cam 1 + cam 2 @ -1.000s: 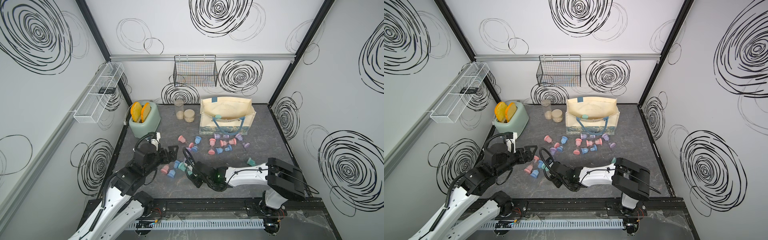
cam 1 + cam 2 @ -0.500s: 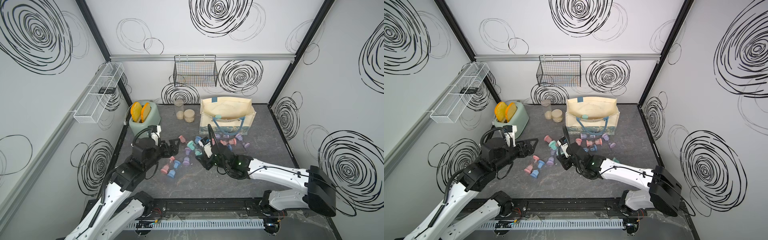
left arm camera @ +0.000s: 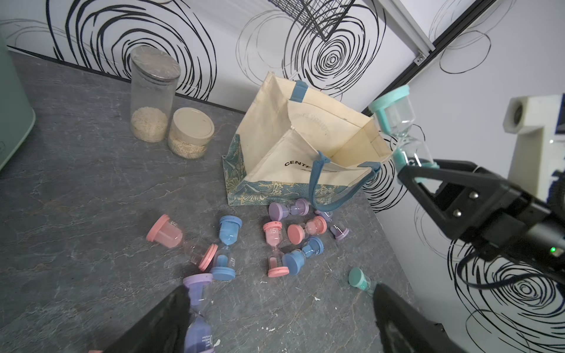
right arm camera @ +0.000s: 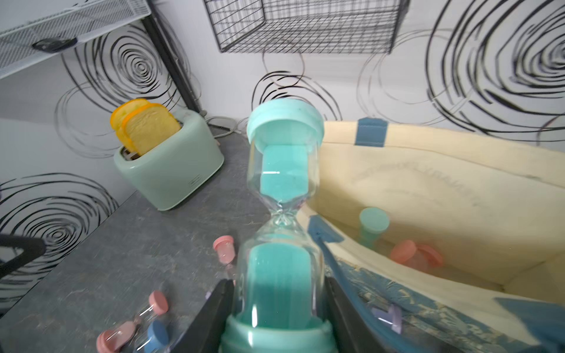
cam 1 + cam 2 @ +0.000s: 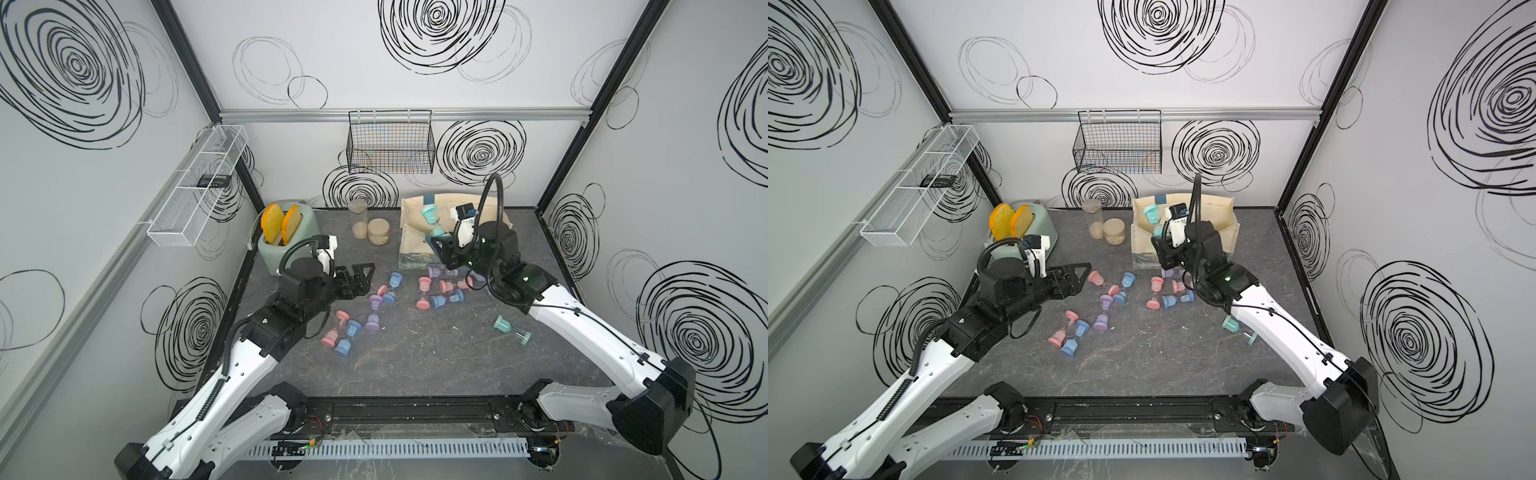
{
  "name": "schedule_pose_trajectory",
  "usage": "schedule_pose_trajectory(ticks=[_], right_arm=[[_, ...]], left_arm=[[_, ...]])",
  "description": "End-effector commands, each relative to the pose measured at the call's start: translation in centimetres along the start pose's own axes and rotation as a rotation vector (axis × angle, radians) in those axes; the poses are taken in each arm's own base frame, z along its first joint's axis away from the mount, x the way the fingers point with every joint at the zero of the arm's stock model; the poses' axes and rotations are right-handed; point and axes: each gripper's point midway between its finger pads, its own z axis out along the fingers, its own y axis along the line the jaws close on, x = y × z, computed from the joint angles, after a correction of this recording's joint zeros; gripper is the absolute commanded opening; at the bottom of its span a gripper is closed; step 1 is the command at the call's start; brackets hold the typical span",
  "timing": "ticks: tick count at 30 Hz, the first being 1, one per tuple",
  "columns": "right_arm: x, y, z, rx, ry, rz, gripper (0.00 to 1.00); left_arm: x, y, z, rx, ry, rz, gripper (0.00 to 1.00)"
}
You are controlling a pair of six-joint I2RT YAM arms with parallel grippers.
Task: Put the hourglass into the canvas bag
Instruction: Place the hourglass in the canvas bag.
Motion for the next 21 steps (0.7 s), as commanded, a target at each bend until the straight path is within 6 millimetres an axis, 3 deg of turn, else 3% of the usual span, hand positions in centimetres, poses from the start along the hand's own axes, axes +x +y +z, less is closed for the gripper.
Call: schedule_pose_trajectory(ticks=[1, 7, 13, 21], right_arm=[[-0.3, -1.7, 1.4, -0.009, 0.043, -0.013, 0.36], [-0.5, -6.4, 3.6, 0.051, 0.1, 0.007, 0.35], [0.5, -9.7, 6.1, 0.104, 0.155, 0.016, 0.36], [2.2, -11.6, 9.7, 0.137, 0.235, -0.008, 0.36]], left_arm=[[-2.5, -3.2, 0.4, 0.102, -0.065, 0.029, 0.96], [-2.3, -4.6, 2.8, 0.128, -0.044, 0.046, 0.96], [-1.1, -5.5, 5.2, 0.144, -0.005, 0.049, 0.96], [0.0, -6.2, 7.4, 0.145, 0.041, 0.068, 0.96]])
